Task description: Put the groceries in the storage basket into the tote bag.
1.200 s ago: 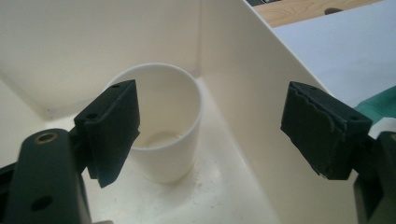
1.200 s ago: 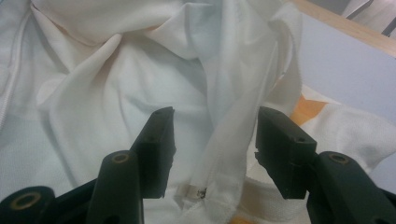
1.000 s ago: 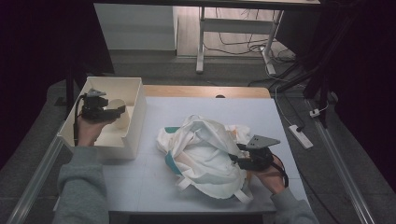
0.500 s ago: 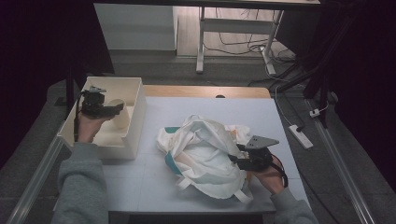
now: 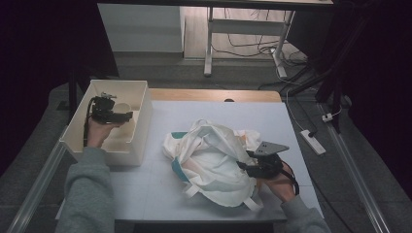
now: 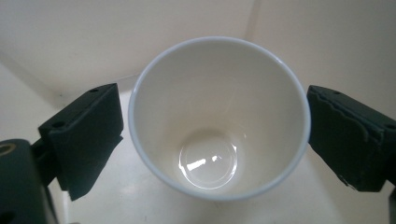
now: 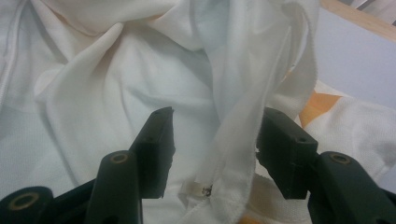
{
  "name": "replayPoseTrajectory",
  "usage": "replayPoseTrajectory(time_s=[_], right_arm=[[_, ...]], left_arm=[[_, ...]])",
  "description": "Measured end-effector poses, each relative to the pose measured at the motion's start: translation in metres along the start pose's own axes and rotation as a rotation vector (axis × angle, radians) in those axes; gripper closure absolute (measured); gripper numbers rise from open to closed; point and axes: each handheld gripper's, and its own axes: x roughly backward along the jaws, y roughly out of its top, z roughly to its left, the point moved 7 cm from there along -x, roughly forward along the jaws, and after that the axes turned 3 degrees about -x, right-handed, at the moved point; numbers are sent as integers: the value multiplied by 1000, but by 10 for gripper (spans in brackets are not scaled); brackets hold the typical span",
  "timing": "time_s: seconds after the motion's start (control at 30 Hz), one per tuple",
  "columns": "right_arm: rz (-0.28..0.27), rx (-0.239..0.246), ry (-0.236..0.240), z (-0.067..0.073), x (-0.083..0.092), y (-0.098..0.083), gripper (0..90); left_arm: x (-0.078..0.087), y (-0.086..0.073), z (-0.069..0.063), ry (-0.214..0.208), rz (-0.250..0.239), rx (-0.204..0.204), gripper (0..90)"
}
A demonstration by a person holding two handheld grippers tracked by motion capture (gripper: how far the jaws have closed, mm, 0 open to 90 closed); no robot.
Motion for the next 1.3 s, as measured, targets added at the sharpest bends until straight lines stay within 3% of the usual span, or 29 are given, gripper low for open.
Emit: replayPoseTrajectory(time_s=[0.23,0.57,1.0,1.3], right_arm=[[1,4,-1,0,-1,-1,462],[3,9,-3,0,-1,-1,462],[-2,10,-8,0,1,0,462],[-6,12,-12,0,1,0,461]], left_arm=[[-1,1,-2,11,-2,-12,192],[4,0,1,-2,-19,7,201],[42,9,-1,0,-120,25,201],[66,18,-11,-17,-199,18,201]])
